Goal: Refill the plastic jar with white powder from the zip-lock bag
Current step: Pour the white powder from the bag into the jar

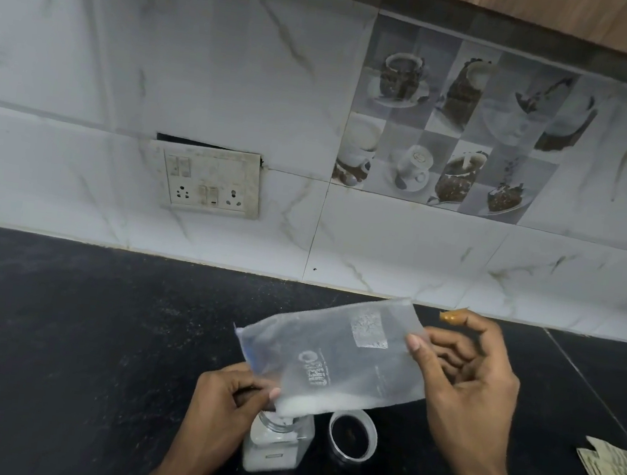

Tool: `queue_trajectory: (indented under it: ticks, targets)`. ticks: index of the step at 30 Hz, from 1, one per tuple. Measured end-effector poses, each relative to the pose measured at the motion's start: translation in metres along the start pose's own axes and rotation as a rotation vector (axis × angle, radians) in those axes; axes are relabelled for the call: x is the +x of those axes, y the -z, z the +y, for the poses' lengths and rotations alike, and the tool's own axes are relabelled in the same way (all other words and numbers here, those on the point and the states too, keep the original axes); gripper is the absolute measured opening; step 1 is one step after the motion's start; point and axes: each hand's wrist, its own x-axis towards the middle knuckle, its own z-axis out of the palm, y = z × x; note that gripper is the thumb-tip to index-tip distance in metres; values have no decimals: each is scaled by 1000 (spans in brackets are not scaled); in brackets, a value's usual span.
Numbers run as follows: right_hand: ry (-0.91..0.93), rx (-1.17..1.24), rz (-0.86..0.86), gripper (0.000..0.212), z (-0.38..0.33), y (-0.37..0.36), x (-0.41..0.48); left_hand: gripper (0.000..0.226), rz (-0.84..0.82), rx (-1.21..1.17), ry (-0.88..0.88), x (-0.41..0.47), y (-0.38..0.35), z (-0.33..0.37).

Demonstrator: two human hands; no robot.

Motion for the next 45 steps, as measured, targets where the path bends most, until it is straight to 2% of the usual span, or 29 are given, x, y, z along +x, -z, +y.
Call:
queue_trajectory:
  ticks: [2,7,12,15,21,29,33,36,40,43,45]
  targets:
    - [-3,3,19,41,1,0,0,27,-21,-10,17,-1,0,4]
    - [5,9,25,38,1,-1,1,21,-13,-8,6,2,-1,5]
    - [8,1,26,37,2,-2,3,31,-9,-19,2,2,0,4]
    - [1,13,51,37,2,-2,3,16,-15,-12,9,4,-1,3]
    - [32,-38,24,40,1,-3,4,9,-15,-8,33,5,-1,0]
    - [33,3,19,38,0,-5,6,28,-21,-16,-19,6,-3,4]
    - [27,18,60,41,1,-5,7,20,-27,-45,9,7,-4,2]
    - [48,-18,-8,43,1,-9,4,28,-24,-29,-13,8,-3,-1]
    - [4,45,72,36,2,-7,5,15,-28,-25,-4,9,-2,-3]
    - [22,19,32,36,1,-9,4,28,-16,-21,-9,9,-2,-4]
    - [9,24,58,36,0,-10,4,23,-17,-19,-1,10,-2,-4]
